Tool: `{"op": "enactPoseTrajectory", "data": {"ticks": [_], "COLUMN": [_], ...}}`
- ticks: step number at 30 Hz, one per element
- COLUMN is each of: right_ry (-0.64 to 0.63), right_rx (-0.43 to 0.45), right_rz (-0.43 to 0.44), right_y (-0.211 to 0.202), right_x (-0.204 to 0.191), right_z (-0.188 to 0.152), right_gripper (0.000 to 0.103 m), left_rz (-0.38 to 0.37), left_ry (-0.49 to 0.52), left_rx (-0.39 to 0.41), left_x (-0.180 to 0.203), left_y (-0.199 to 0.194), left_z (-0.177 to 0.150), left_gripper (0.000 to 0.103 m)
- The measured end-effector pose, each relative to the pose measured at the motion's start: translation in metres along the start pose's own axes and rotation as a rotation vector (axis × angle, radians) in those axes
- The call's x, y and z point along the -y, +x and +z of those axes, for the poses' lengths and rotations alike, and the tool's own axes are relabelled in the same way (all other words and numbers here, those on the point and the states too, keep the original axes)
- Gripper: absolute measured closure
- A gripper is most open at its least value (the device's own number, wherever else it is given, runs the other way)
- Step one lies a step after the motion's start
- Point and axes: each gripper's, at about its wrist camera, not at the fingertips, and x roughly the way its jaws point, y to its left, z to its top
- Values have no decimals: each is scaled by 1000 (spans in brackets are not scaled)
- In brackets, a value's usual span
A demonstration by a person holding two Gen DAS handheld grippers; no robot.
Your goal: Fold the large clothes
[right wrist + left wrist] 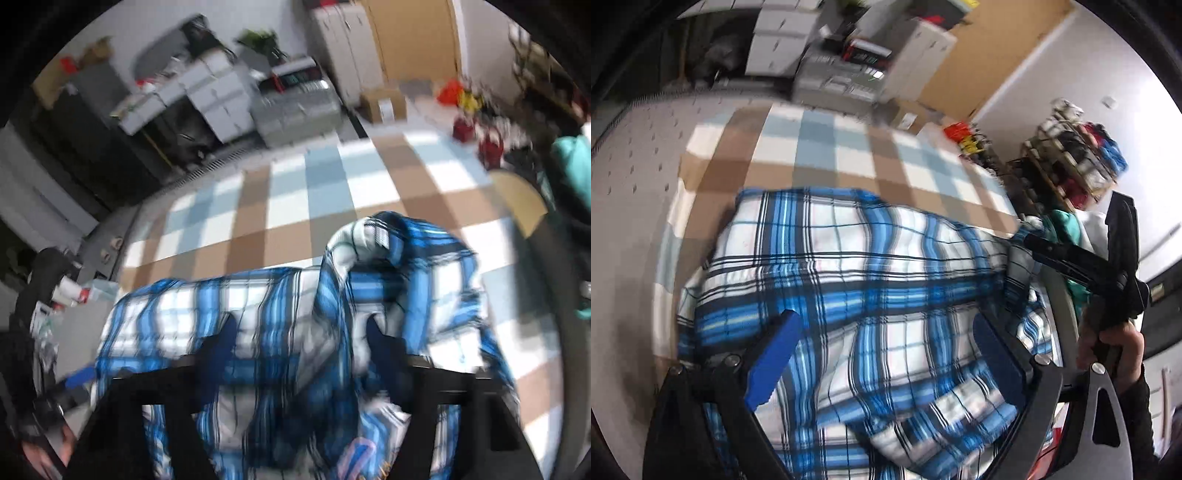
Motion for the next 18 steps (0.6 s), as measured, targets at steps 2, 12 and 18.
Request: {"op": "enactPoseTrajectory", "data": {"ticks": [2, 12, 18], "right_ry": [17, 246, 554], "right_rx": [-27, 390, 308], "right_rz": [-73, 219, 273], "right_y": [13, -85, -52], "right_x": [5, 88, 164], "right_z": [7, -67, -149], "right_gripper": [92, 101, 98], "left_rz": [9, 36, 54], "left_ry": [-11, -74, -77], "left_rx": [-10, -44, -63], "left_x": [-12, -40, -45], "left_y": [11, 19, 19], "left_z": [-1, -12, -13], "left_gripper": [12, 12, 12]}}
